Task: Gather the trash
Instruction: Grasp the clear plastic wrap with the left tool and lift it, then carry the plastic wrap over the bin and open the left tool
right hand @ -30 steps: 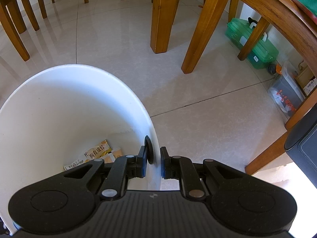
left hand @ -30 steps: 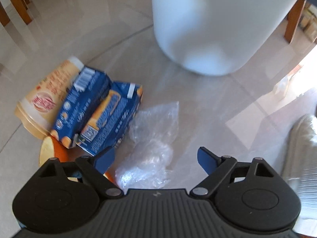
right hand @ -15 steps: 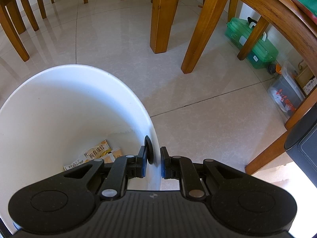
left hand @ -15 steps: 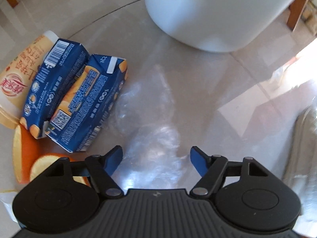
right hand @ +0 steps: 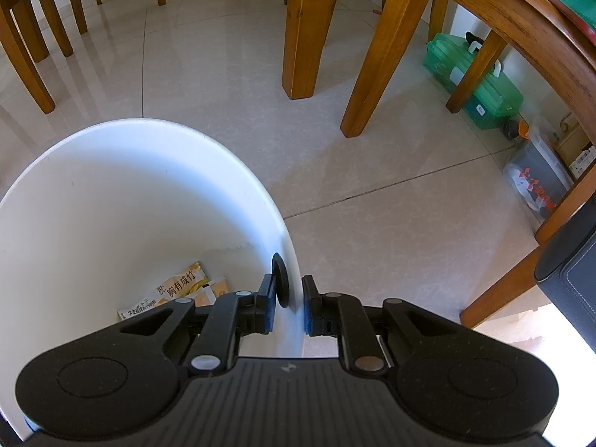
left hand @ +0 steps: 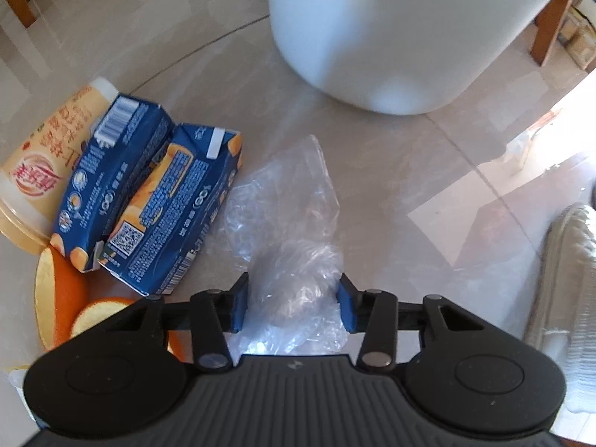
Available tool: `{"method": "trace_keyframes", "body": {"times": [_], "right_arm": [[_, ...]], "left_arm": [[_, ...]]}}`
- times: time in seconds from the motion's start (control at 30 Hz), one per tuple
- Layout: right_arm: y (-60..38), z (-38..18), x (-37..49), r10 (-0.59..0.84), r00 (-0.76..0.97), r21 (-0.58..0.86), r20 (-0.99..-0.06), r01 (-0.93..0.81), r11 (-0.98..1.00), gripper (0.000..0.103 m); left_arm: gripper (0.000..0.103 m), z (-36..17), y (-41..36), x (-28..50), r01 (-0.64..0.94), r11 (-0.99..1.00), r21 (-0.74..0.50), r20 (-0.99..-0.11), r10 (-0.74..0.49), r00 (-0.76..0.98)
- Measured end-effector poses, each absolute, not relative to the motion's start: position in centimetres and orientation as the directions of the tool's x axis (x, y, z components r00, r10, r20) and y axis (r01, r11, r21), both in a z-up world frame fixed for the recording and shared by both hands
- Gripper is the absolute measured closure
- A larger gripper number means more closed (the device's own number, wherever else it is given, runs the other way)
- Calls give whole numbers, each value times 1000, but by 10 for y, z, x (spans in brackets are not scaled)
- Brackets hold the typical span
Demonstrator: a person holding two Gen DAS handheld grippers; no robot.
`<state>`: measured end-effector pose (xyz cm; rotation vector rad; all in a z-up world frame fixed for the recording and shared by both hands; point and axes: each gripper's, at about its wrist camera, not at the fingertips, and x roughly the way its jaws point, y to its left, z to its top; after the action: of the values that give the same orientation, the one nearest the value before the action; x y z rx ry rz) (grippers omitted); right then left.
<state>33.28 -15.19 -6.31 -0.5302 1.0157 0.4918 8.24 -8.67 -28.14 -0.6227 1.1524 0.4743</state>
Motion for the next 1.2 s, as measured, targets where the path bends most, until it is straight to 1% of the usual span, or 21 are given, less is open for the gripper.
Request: {"method": "trace_keyframes", "body": {"times": [0.2, 0.4, 0.67, 0.77, 0.8, 0.87, 0.97, 1.03, 1.13, 1.2], "right_arm": [[-151, -63, 333, 137, 442, -184, -887, -609, 772, 86], [-151, -63, 331, 135, 444, -187, -886, -607, 773, 86], [-152, -63, 330, 135, 444, -186, -886, -606, 773, 86], [-152, -63, 330, 134, 444, -187, -886, -607, 773, 86], [-152, -63, 330, 134, 444, -187, -886, -607, 772, 86], [-153, -63, 330, 133, 444, -187, -886, -606, 773, 86], [-152, -63, 329, 134, 443, -185, -886, -606, 774, 86], [-151, -63, 329, 133, 443, -185, -887, -604, 775, 86], [-151, -63, 329, 134, 442, -184, -887, -604, 775, 86], [-150, -64, 329, 134, 442, -185, -887, -606, 774, 86]], "left_arm": [[58, -240, -85, 74, -583, 781, -224, -935, -3, 355], [58, -179, -76, 66, -526, 819, -232, -929, -26, 370], [58, -94, -64, 89, -476, 859, -189, -910, 30, 414], [58, -56, -46, 100, -452, 873, -185, -883, 54, 466], [58, -55, -31, 110, -445, 878, -179, -871, 69, 486], [58, -29, -22, 124, -425, 890, -165, -845, 94, 526], [58, -4, -12, 144, -393, 906, -157, -809, 110, 577], [58, 8, -6, 161, -374, 913, -161, -786, 111, 608], [57, 9, -3, 184, -366, 916, -164, -765, 116, 633], [50, 6, -6, 198, -363, 919, -153, -740, 136, 659]]}}
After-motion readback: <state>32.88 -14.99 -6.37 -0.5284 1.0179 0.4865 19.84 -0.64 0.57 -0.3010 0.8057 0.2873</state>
